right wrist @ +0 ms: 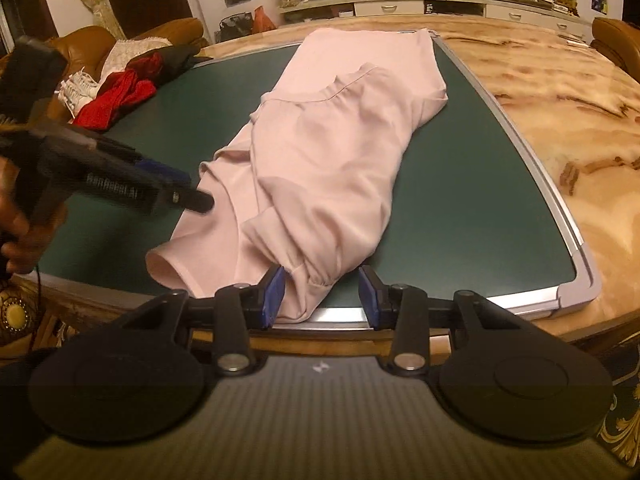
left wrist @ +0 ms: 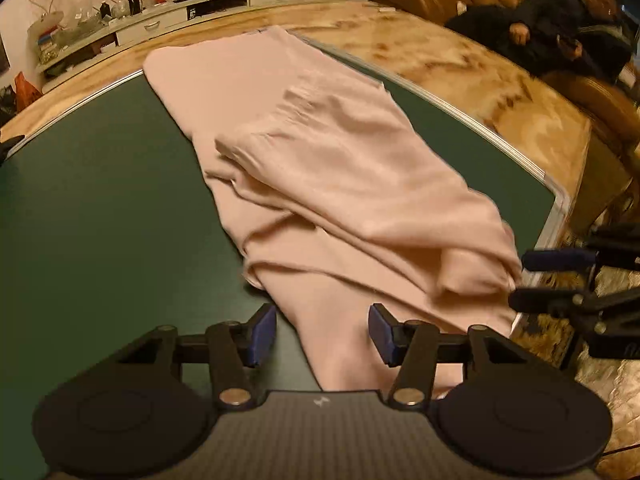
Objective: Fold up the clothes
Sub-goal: 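Grasp the pink blouse edge with the right gripper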
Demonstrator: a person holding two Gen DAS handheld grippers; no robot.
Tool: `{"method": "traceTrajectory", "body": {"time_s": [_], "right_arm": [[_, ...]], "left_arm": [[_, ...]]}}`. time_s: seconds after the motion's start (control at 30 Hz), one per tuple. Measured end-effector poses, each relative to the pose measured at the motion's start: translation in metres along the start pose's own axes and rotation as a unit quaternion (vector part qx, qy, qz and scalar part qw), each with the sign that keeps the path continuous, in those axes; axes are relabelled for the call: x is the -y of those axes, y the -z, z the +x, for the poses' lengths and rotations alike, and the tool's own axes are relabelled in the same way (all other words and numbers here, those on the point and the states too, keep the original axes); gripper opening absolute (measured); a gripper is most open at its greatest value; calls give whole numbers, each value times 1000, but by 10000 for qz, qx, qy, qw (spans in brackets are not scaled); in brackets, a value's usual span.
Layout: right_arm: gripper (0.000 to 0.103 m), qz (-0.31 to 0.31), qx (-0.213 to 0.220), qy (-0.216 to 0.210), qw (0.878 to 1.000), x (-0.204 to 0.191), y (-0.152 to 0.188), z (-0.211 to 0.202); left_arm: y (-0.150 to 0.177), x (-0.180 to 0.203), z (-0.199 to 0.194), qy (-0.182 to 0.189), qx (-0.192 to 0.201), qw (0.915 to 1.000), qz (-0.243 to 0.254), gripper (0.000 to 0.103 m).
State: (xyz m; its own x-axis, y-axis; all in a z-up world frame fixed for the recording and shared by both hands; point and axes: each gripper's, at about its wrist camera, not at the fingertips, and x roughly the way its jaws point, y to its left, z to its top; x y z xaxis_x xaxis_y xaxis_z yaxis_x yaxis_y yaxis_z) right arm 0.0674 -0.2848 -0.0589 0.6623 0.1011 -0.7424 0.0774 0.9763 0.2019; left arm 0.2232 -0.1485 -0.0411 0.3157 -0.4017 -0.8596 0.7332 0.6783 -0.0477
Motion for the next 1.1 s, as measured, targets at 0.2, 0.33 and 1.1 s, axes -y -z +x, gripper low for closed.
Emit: {"method": "traceTrajectory", "body": {"time_s": [0.2,0.33,1.1], "right_arm": [[47,156,73,52,9998,2,1,-3],[47,154,84,26,9998,2,1,-3],[9,35,201,56,9998,-2,1,6]], "left_arm": [[0,11,-9,252,85,9994,-223,56],[-7,6,1,375,47,9967,-717,54],[-7,0,17,-172,131,9919,-1256,0]]}}
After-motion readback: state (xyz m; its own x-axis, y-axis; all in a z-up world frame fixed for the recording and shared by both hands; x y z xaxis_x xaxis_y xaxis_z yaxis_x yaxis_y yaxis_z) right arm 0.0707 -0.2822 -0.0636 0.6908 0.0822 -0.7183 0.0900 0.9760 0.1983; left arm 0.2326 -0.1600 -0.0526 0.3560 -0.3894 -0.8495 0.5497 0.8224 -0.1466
